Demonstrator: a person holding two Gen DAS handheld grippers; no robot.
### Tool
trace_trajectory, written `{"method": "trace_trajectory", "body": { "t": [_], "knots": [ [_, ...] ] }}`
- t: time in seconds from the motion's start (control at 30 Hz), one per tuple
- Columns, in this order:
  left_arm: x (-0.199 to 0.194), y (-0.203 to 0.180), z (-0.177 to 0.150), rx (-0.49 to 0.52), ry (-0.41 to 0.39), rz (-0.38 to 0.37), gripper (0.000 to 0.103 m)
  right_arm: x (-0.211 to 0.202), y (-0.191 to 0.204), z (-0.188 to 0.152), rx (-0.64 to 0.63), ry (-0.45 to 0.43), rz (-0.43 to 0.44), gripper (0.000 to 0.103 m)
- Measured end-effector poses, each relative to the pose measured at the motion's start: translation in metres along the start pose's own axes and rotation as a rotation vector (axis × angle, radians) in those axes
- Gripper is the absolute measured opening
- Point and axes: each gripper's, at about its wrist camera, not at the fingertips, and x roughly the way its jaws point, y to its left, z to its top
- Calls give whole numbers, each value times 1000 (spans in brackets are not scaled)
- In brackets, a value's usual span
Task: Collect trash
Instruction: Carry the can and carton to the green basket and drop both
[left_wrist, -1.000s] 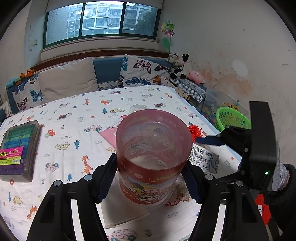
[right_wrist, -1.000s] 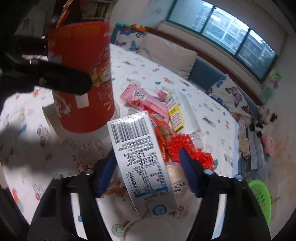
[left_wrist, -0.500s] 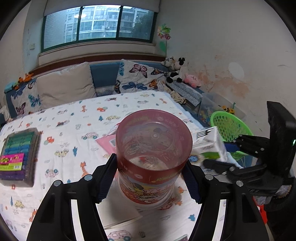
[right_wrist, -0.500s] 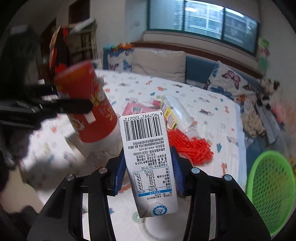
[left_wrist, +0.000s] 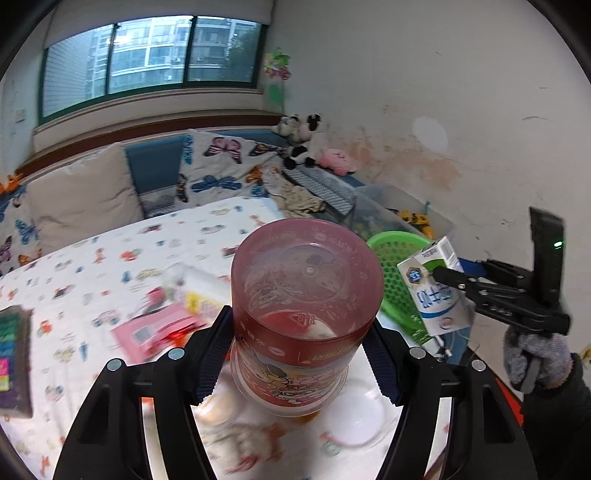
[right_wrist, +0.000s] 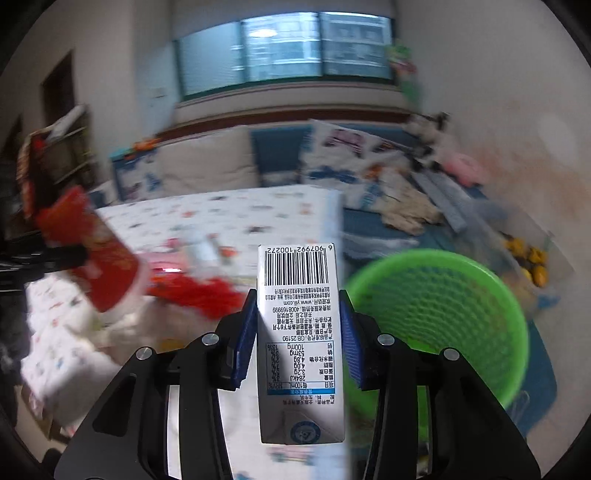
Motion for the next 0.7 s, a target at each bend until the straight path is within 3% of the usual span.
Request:
{"method": "trace_trajectory", "body": {
  "t": [0.07,0.3,0.7],
  "knots": [
    [11,-11,8,8,5,-13,65,9,-23,-6,29,11,-48,42],
    [51,-54,30,55,38,-58,65,42,-79,-26,163,69,-83,42],
    [120,-114,51,115,102,-106,66,71,-112,-52,229,142,-89,47]
  ]
}}
